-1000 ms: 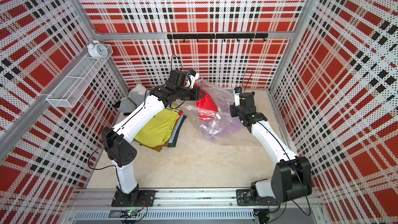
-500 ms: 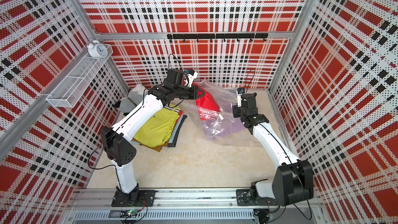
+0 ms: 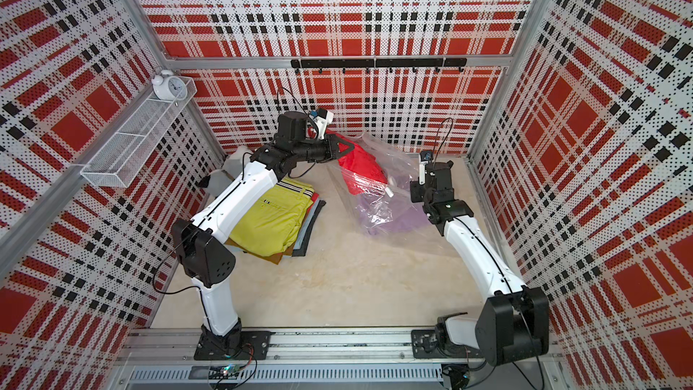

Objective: Take the trousers out of the vacuum bag
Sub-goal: Take out the trousers from the vacuum bag.

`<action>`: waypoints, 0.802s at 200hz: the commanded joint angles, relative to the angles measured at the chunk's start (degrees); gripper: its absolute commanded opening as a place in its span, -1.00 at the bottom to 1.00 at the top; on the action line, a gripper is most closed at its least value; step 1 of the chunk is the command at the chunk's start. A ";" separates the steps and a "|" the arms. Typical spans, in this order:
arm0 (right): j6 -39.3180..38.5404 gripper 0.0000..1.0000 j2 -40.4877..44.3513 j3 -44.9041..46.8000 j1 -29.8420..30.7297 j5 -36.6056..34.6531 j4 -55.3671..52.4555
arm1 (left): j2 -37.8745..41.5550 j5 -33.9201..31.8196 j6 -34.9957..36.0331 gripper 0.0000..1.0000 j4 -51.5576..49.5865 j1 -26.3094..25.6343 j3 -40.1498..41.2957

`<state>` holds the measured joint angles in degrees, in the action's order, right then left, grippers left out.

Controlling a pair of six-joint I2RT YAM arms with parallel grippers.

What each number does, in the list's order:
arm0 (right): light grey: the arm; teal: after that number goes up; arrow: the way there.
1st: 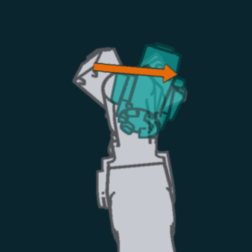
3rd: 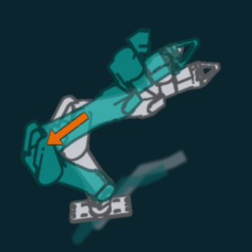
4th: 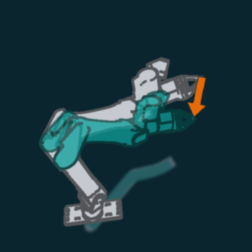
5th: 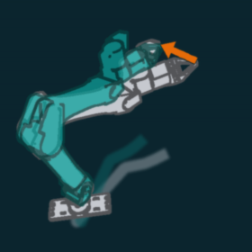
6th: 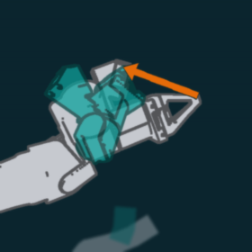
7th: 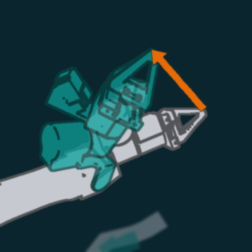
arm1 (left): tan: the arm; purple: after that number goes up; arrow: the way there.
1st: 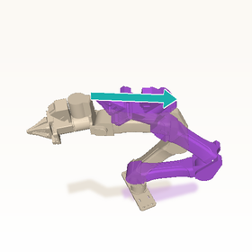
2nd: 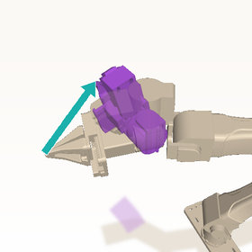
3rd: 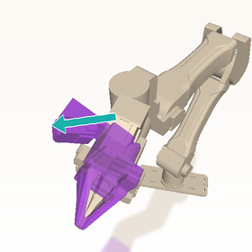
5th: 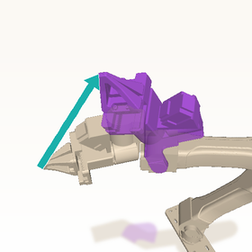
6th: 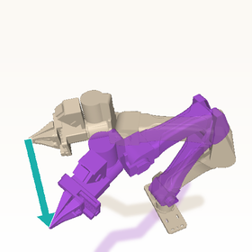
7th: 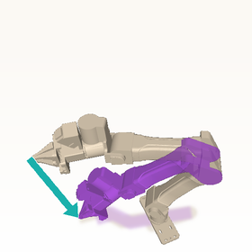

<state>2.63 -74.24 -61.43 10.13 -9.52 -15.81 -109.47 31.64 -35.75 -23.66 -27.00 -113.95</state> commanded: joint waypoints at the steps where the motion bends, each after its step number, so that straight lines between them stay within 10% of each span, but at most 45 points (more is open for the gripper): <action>1: 0.15 -1.00 1.39 1.36 -1.43 -4.32 -0.75 | 3.88 0.70 -3.93 -1.00 18.24 1.86 -5.83; 56: 0.07 -1.00 0.35 1.43 -1.43 -2.71 0.09 | 5.75 5.83 -17.51 -1.00 35.55 4.11 0.50; 160: -1.56 -1.00 5.23 4.88 -0.84 20.43 6.07 | -5.64 0.56 -13.03 -1.00 27.45 -1.53 -9.64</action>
<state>2.07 -70.78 -57.45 8.78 2.26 -12.36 -114.78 34.96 -50.06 -4.84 -26.83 -118.21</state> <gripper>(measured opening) 0.039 0.128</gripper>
